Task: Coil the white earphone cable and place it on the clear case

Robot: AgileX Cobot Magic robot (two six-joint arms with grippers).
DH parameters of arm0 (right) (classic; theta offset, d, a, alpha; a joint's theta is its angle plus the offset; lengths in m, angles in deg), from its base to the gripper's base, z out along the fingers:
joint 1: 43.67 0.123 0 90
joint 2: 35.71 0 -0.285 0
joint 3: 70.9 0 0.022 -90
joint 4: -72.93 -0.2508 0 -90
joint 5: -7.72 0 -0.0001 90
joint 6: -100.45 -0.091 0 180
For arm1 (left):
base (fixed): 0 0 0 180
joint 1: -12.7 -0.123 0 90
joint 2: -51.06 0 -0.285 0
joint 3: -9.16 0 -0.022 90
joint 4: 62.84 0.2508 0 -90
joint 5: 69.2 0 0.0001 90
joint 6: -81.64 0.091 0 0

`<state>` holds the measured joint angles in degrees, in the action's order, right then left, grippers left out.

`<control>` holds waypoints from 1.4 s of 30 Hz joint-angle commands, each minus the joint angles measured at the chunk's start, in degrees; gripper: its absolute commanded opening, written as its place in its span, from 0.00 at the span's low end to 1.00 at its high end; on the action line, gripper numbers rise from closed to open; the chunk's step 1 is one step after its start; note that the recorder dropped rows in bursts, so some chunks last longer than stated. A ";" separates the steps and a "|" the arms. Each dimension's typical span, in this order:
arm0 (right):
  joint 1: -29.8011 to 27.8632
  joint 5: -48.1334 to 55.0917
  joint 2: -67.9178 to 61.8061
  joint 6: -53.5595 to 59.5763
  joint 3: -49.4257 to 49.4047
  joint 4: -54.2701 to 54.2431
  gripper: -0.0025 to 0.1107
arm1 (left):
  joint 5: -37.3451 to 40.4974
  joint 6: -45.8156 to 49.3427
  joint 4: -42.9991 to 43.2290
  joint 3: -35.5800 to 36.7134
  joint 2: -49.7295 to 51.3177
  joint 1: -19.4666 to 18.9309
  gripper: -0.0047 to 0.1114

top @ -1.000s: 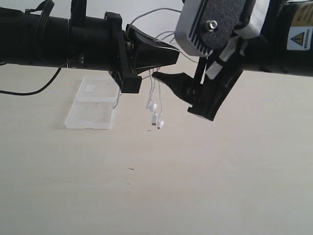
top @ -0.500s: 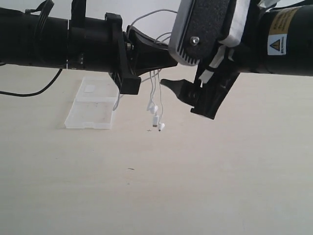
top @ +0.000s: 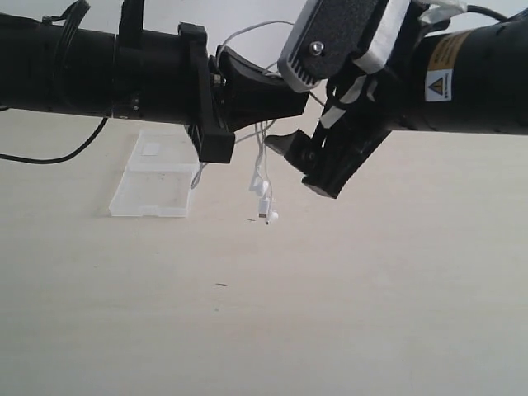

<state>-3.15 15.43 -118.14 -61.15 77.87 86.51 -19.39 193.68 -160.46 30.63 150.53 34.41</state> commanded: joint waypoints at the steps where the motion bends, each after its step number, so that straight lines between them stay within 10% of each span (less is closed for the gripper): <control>1: -0.38 -1.42 -1.55 -0.68 0.15 -5.54 0.95 | 0.94 -0.69 -0.55 -0.38 -0.01 -0.07 0.04; 42: 3.71 -22.72 -4.19 -13.18 -5.59 -16.23 0.95 | 12.58 -0.41 -2.32 -0.25 -0.01 -6.65 0.04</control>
<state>-0.94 -4.30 -121.13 -74.20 72.61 69.85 -8.58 193.42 -162.24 30.63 150.53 28.43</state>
